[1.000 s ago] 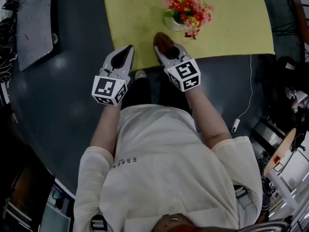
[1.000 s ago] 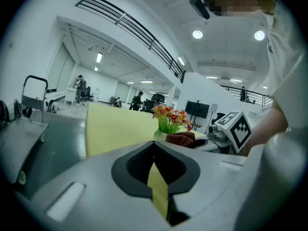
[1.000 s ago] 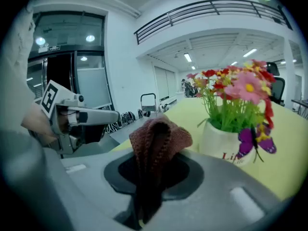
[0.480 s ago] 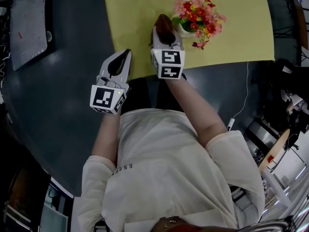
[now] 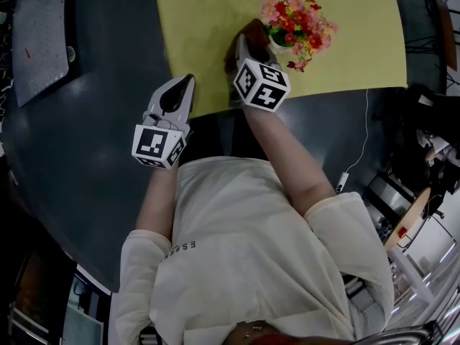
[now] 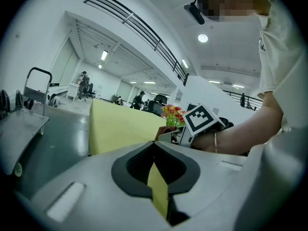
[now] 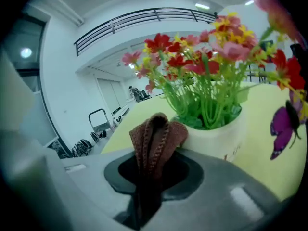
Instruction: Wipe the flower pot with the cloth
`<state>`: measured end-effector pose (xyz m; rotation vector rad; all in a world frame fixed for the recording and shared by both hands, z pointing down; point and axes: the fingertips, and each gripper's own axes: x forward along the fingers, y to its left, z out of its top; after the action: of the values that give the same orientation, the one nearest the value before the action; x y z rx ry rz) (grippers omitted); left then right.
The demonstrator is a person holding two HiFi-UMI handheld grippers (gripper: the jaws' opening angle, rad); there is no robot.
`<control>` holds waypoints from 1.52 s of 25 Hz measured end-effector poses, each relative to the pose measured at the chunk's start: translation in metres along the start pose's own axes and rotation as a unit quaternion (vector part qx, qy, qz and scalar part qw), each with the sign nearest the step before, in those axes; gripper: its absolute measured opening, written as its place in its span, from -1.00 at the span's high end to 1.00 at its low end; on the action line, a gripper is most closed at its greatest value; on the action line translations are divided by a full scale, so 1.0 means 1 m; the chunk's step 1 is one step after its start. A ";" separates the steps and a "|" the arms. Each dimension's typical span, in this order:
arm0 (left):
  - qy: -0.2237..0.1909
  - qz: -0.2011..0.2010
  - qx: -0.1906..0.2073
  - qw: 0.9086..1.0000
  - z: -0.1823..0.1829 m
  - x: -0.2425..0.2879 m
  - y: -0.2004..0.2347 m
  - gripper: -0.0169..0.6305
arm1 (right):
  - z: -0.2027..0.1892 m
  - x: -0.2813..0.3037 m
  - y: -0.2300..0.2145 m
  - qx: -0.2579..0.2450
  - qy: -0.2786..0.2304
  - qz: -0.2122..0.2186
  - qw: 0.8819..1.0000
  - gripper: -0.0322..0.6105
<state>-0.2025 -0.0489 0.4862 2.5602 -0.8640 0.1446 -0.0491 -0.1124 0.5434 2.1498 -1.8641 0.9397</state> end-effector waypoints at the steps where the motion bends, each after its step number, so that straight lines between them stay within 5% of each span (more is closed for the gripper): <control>1: 0.001 -0.005 0.001 1.000 0.001 0.002 -0.002 0.91 | -0.001 -0.003 -0.002 0.019 0.003 0.001 1.000 0.72; 4: 0.003 -0.018 0.003 1.000 0.004 0.007 -0.008 0.91 | -0.006 -0.012 -0.010 0.053 0.017 0.001 0.998 0.72; 12: 0.004 -0.042 0.015 0.999 0.010 0.023 -0.025 0.91 | -0.020 -0.041 -0.034 0.025 0.033 -0.004 0.999 0.72; 22: 0.012 -0.021 0.023 0.999 0.009 0.036 -0.033 0.91 | -0.038 -0.075 -0.064 0.031 0.073 -0.006 0.997 0.72; 31: 0.005 -0.001 0.019 1.000 0.013 0.018 -0.024 0.91 | -0.032 -0.047 0.002 0.061 0.103 0.074 0.990 0.72; 38: 0.006 0.019 0.008 1.000 0.007 -0.002 -0.009 0.91 | -0.030 -0.012 0.001 0.123 0.105 0.057 0.985 0.72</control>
<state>-0.1993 -0.0441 0.4763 2.5563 -0.9103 0.1788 -0.0614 -0.0876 0.5601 1.9906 -1.8684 1.4294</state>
